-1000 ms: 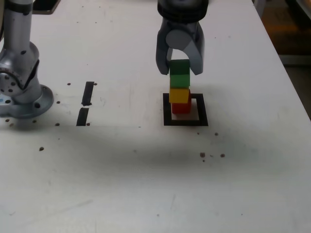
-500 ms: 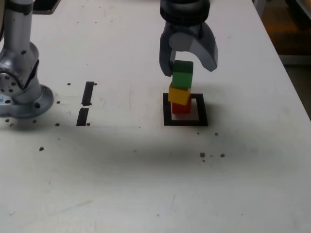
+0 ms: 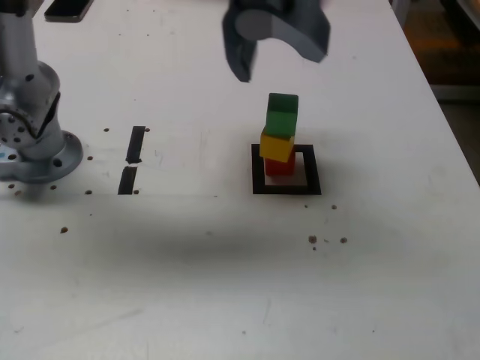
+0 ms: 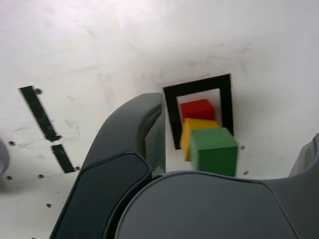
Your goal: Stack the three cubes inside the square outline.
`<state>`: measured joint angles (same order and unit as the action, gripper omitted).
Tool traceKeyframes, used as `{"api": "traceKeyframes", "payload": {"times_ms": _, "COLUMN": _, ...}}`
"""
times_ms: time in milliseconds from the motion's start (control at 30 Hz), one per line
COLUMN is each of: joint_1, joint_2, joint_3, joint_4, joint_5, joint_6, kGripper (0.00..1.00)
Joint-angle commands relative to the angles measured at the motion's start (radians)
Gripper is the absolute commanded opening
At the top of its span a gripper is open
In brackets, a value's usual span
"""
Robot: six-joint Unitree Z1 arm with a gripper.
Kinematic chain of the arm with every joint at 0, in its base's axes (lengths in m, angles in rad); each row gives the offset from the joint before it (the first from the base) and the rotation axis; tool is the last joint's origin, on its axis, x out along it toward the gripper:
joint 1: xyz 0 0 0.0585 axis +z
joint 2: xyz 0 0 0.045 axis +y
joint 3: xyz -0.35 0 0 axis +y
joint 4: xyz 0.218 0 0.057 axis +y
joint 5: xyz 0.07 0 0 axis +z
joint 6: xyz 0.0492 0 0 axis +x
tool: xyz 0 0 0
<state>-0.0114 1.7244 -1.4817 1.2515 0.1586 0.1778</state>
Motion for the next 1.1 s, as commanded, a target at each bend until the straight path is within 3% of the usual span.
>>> {"api": "traceKeyframes", "payload": {"times_ms": 0, "joint_1": 0.009, "joint_2": -0.036, "joint_3": 0.037, "joint_4": 0.007, "joint_5": 0.004, "joint_6": -0.019, "kGripper": 1.0}}
{"api": "traceKeyframes", "payload": {"times_ms": 200, "joint_1": 0.031, "joint_2": -0.123, "joint_3": 0.202, "joint_4": 0.021, "joint_5": -0.008, "joint_6": -0.091, "kGripper": 0.99}}
{"api": "traceKeyframes", "payload": {"times_ms": 400, "joint_1": 0.036, "joint_2": -0.172, "joint_3": 0.342, "joint_4": 0.011, "joint_5": -0.052, "joint_6": -0.133, "kGripper": 0.99}}
{"api": "traceKeyframes", "payload": {"times_ms": 700, "joint_1": 0.036, "joint_2": -0.186, "joint_3": 0.525, "joint_4": -0.157, "joint_5": -0.131, "joint_6": -0.121, "kGripper": 0.98}}
{"api": "traceKeyframes", "payload": {"times_ms": 1067, "joint_1": 0.036, "joint_2": -0.166, "joint_3": 0.586, "joint_4": -0.232, "joint_5": -0.114, "joint_6": -0.103, "kGripper": 0.99}}
